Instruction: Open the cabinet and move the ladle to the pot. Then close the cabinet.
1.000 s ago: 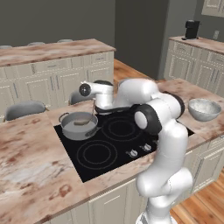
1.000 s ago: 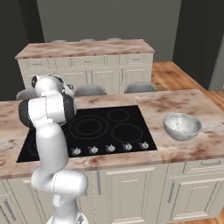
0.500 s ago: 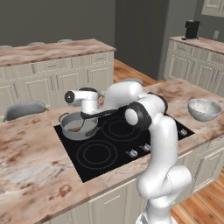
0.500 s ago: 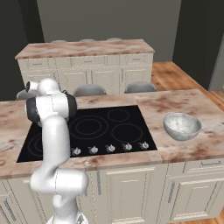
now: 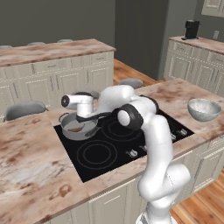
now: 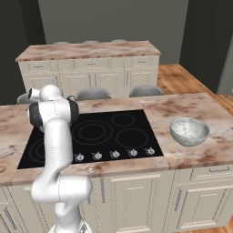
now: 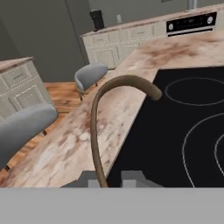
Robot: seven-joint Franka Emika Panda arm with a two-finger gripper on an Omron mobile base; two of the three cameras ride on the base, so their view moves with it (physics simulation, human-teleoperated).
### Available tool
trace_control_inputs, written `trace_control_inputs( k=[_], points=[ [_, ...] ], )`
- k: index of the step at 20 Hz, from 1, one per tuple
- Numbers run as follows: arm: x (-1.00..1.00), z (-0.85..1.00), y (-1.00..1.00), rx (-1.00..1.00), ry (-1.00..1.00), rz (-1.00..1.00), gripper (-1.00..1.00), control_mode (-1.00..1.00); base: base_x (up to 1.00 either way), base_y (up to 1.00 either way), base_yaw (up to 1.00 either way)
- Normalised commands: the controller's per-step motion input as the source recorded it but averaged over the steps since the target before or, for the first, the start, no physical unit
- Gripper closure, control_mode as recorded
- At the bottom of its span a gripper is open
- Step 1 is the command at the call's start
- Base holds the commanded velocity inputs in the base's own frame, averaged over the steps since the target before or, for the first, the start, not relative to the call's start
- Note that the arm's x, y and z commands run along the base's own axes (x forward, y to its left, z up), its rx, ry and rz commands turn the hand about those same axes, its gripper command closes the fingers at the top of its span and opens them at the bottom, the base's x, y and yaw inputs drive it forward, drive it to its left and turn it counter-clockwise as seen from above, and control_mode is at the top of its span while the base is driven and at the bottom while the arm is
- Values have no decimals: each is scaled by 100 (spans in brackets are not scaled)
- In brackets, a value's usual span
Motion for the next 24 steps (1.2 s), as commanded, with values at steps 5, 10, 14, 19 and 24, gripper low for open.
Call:
trace_control_inputs(
  k=[5,10,14,19,24],
  points=[
    [0,-9,-3,1,0,-7,-100,-100,0,0,0],
    [0,0,-12,4,3,-5,-100,-100,0,0,0],
    [-6,21,-20,7,1,-3,-100,-100,0,0,0],
    [-13,47,-69,11,4,-5,-100,-100,0,0,0],
    [-3,77,-67,3,0,-1,-100,-100,0,0,0]
  ],
)
